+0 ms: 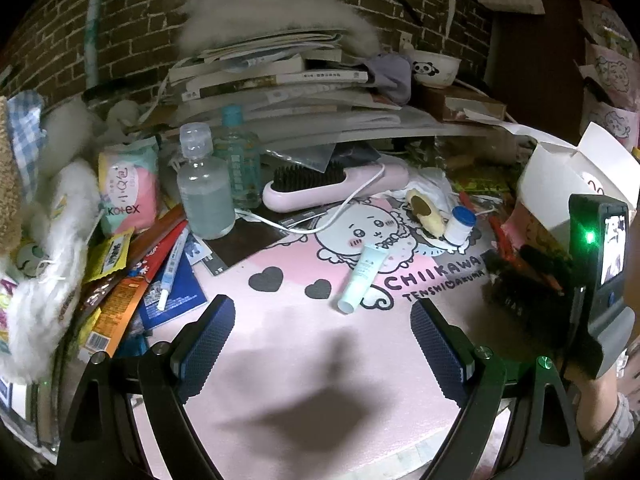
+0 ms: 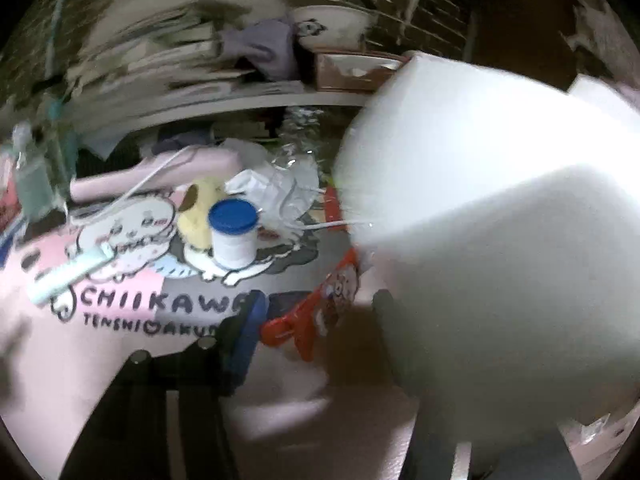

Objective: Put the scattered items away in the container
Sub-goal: 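Close the right gripper on the red plastic toy with white figure, then carry the red toy in the right gripper into the box and release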

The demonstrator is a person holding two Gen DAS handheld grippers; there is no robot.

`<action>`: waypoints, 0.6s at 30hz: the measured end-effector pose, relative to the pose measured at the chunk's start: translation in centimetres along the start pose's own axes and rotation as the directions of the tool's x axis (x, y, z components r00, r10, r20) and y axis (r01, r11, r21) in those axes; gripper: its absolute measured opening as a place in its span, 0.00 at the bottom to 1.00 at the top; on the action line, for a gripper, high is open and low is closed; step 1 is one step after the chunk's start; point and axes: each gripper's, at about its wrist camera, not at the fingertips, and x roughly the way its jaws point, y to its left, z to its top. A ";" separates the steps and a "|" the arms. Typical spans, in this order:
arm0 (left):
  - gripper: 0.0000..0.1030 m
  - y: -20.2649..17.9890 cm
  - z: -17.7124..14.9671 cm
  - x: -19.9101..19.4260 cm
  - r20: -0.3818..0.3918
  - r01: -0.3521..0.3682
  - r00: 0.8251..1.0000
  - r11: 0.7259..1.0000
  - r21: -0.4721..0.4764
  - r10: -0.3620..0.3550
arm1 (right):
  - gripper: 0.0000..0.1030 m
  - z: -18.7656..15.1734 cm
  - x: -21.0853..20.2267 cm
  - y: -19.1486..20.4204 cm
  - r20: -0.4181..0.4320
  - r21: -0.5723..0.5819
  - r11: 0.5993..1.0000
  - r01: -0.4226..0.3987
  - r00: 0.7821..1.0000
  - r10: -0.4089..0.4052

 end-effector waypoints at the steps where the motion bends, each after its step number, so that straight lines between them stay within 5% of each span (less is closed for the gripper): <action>1: 0.86 0.0 0.0 0.1 -0.002 -0.002 1.000 1.000 0.001 0.002 | 0.38 0.0 0.1 -0.3 -0.004 0.010 1.000 0.000 1.000 0.000; 11: 0.86 -0.3 -0.2 0.2 -0.010 -0.003 1.000 1.000 0.006 0.003 | 0.23 -0.9 -0.6 -0.7 0.026 0.010 0.999 -0.052 0.998 0.051; 18: 0.86 -1.0 -0.4 0.2 -0.021 -0.001 1.000 1.000 0.017 0.001 | 0.23 -3.0 -3.5 -0.5 0.014 -0.038 0.991 -0.126 0.992 0.126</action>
